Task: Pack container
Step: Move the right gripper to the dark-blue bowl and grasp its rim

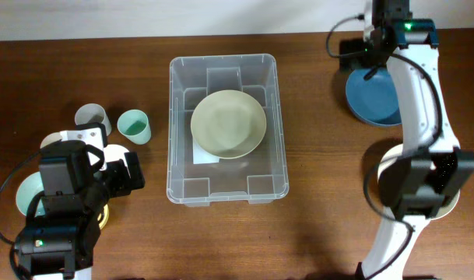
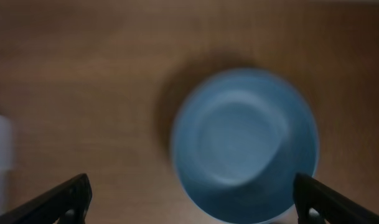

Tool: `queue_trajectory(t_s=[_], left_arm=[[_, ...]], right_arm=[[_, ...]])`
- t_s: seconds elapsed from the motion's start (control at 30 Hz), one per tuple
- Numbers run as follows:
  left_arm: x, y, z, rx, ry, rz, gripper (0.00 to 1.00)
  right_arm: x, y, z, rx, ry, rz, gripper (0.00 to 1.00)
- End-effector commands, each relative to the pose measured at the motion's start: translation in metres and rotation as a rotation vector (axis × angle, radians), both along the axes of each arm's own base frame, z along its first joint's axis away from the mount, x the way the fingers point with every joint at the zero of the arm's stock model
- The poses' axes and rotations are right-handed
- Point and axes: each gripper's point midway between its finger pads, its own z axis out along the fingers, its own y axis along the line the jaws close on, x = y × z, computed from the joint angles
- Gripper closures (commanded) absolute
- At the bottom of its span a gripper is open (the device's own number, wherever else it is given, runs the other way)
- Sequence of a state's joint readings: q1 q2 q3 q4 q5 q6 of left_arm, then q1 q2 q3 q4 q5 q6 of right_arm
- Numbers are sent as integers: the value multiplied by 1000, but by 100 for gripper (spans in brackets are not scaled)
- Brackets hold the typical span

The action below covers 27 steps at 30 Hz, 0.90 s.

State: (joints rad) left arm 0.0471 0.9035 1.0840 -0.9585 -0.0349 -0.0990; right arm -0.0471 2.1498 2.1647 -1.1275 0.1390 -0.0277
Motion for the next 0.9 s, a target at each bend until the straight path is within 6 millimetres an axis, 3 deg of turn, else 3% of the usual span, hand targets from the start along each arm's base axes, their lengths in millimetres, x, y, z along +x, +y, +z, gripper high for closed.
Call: queue_trajectory(t_s=[0.0,0.4,0.73,0.87], left_arm=[[1,3,6,3,-16,18,1],[1,3,6,3,-15,18,0],[1,3,6,3,-16,18,1],[1,3,6,3,-16,18,1]], right_arm=[[-7,-18,-53,6,131,-67,1],[-13,-25,-141,-28,312,-73,1],[-12,-35,-173,-82,356,-69,0],[-13,-34,-184,-82,374,-61,9]])
